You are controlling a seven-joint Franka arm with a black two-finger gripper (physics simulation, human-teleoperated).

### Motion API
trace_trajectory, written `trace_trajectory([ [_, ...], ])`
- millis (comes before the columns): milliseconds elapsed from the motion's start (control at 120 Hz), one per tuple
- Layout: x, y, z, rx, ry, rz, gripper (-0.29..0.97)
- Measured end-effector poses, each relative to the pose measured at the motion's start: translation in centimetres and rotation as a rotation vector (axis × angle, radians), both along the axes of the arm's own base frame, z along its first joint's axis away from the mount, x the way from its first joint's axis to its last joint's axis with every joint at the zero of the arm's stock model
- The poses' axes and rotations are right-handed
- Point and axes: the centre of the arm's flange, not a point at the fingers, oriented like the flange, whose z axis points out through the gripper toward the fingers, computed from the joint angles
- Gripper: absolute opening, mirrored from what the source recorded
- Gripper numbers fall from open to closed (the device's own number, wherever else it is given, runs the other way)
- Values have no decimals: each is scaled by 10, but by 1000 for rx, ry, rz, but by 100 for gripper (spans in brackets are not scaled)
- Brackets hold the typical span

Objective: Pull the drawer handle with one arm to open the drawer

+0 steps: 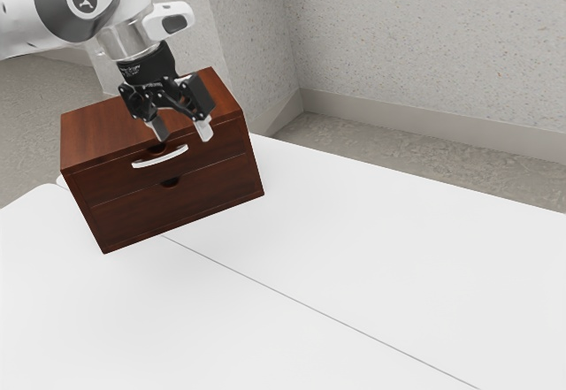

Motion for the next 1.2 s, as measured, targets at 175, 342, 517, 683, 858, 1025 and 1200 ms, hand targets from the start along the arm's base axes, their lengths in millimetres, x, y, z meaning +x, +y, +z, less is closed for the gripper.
trace_trajectory([
  [175, -2, 3, 1, 2, -1, -6, 68],
  [342, -81, 49, 107, 102, -151, 47, 68],
  [517, -104, 104, 109, 172, -184, -18, 68],
  [683, -80, 104, 75, 190, -125, -187, 68],
  [858, -29, -3, 66, 363, -63, -528, 68],
  [1025, -24, 14, 30, 453, -47, -660, 66],
  [1200, -22, 45, 14, 511, -75, -748, 64],
])
